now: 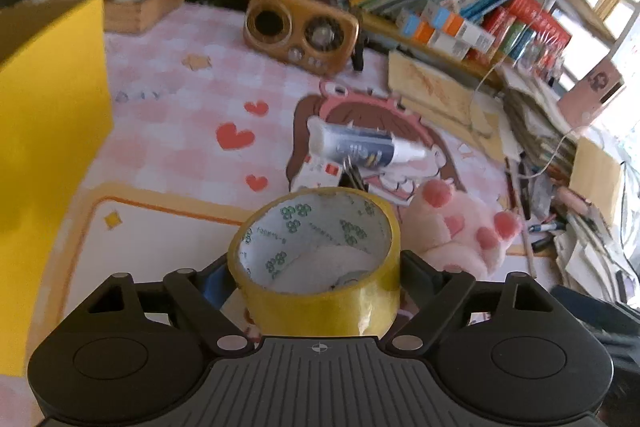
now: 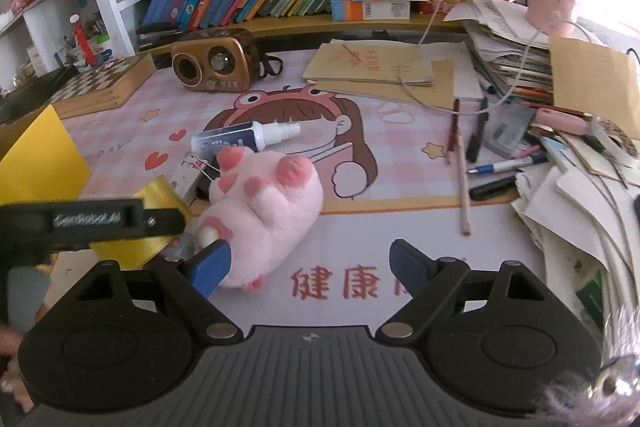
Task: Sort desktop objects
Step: 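Grasp the gold tape roll with the left tool while the right tool grasps the pink plush pig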
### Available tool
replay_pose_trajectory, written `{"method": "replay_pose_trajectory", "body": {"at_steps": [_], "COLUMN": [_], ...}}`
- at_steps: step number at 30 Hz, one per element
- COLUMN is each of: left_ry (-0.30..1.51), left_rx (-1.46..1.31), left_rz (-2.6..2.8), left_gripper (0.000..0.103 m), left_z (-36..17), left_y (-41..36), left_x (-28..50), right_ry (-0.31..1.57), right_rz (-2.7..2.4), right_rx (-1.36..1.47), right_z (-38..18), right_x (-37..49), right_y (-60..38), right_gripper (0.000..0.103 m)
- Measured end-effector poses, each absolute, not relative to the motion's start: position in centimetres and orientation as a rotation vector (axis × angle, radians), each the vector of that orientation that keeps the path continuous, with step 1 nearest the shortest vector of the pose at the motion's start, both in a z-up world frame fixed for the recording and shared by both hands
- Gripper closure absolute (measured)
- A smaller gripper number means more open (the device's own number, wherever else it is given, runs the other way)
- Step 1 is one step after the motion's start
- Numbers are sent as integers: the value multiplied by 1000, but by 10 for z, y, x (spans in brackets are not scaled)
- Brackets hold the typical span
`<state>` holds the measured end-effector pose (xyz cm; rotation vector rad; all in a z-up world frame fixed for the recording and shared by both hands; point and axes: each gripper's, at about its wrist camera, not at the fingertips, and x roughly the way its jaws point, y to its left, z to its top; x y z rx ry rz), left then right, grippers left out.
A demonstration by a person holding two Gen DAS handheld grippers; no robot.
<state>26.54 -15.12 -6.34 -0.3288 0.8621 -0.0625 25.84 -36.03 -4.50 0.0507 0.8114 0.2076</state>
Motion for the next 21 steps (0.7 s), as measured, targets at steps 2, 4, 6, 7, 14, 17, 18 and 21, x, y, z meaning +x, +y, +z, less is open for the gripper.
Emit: {"method": "replay_pose_trajectory", "body": {"at_steps": [2, 4, 6, 7, 14, 17, 18, 21], "left_ry": [829, 800, 778, 764, 704, 702, 701, 698], "left_rx": [-318, -303, -288, -278, -211, -220, -224, -229], "left_rz": [-64, -57, -47, -38, -6, 17, 26, 44], "left_gripper": [17, 17, 17, 17, 17, 17, 17, 17], "left_z": [-53, -42, -33, -29, -10, -8, -7, -6], "left_y": [-146, -141, -136, -134, -125, -120, -119, -115], "left_x": [256, 245, 235, 229, 192, 183, 180, 173], "right_ry": [817, 821, 828, 834, 877, 899, 905, 924], "right_rz": [214, 223, 230, 234, 272, 281, 281, 287], "right_rx": [54, 57, 57, 57, 76, 105, 111, 134], "right_z": [-47, -49, -52, -54, -65, -68, -70, -77], "right_x": [266, 274, 283, 287, 312, 319, 322, 329], "right_y": [-357, -354, -349, -347, -329, -325, -324, -322], "right_gripper": [14, 14, 10, 7, 3, 3, 4, 6]}}
